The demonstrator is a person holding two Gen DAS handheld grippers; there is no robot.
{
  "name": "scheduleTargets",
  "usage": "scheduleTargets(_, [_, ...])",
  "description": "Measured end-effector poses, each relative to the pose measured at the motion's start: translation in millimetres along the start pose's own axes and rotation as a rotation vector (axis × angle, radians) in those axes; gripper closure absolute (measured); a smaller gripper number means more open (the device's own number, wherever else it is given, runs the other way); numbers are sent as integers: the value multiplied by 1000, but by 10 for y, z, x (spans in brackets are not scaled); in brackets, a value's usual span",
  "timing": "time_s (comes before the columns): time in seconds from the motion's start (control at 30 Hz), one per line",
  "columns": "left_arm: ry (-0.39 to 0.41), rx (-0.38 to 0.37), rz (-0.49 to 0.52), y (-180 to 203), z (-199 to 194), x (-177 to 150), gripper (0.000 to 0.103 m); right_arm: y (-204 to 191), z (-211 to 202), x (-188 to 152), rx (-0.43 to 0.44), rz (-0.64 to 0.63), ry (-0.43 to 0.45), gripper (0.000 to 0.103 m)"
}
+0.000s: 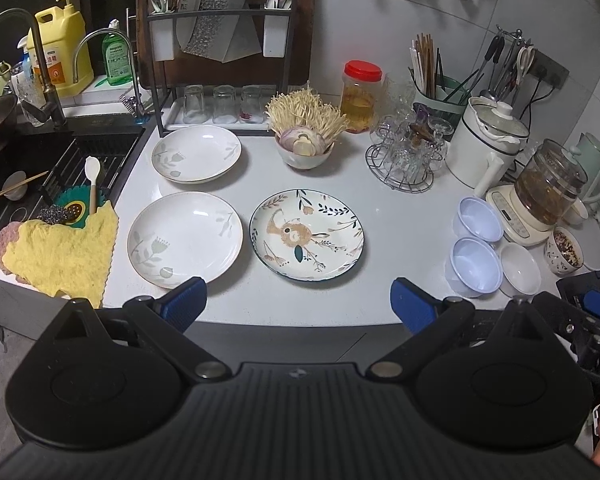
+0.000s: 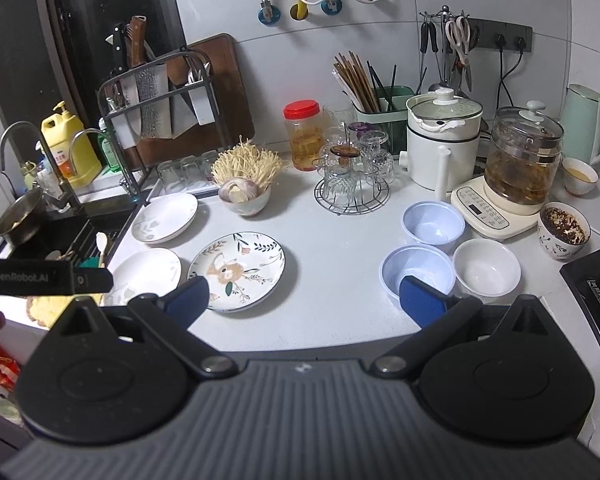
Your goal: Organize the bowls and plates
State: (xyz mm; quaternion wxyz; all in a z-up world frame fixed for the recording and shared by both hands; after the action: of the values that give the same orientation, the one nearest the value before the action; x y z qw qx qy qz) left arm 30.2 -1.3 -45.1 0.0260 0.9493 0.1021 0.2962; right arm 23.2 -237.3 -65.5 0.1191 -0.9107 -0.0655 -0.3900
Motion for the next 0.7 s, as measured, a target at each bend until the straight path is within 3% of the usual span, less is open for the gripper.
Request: scheduleTargets(0.7, [-22,-11,-54,172,11,-236,3,45,61,-80,83,-42,-26,0])
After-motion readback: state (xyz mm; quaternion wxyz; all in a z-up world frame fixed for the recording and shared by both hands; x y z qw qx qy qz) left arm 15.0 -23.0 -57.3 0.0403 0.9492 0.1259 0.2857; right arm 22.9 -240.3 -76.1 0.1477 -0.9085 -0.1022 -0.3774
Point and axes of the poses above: each gripper's, at about its wrist camera, not at the fingertips, and z roughly the way its jaws point, y to its right, x to its top, the point moved 6 cm from there along z, roughly the way its jaws point, and after that the axes turned 7 degrees about -y, right-handed, at the moved point
